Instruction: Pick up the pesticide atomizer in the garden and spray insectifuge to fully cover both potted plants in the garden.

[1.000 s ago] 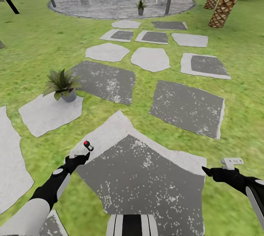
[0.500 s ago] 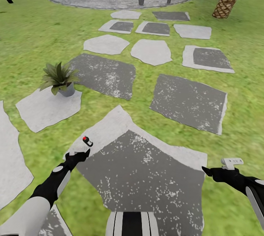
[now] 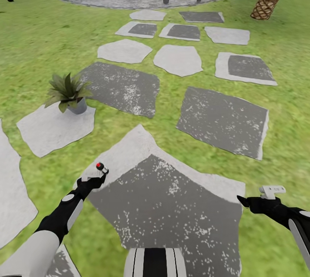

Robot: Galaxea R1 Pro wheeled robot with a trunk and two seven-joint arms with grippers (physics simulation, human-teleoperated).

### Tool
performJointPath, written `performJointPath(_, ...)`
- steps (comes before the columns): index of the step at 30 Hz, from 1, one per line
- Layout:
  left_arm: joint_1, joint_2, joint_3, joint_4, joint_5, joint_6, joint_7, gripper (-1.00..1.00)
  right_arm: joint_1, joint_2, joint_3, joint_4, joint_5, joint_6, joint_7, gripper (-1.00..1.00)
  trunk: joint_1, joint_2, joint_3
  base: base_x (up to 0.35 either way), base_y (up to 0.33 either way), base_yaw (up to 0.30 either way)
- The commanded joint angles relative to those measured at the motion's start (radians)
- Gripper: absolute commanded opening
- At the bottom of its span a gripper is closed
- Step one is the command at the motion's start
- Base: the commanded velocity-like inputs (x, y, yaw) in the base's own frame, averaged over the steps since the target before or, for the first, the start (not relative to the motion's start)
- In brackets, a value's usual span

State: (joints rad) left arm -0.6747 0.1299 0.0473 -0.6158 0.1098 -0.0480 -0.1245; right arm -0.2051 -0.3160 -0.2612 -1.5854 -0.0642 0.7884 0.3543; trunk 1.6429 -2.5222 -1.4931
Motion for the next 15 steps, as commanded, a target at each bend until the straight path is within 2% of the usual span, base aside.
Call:
performJointPath(1, 0.0, 0.0, 0.002, 0.001, 0.01, -0.002, -0.008, 1.0, 0.0, 0.0, -0.001, -0.001, -0.006, 0.006, 0.001, 1.0, 0.0, 0.0, -0.001, 0.16, 0.006, 0.0)
performJointPath(15, 0.0, -0.001, 0.001, 0.001, 0.011, -0.003, -0.008, 1.0, 0.0, 0.0, -0.001, -0.002, -0.006, 0.006, 0.002, 1.0, 0.0, 0.0, -0.001, 0.048, 0.001, 0.0)
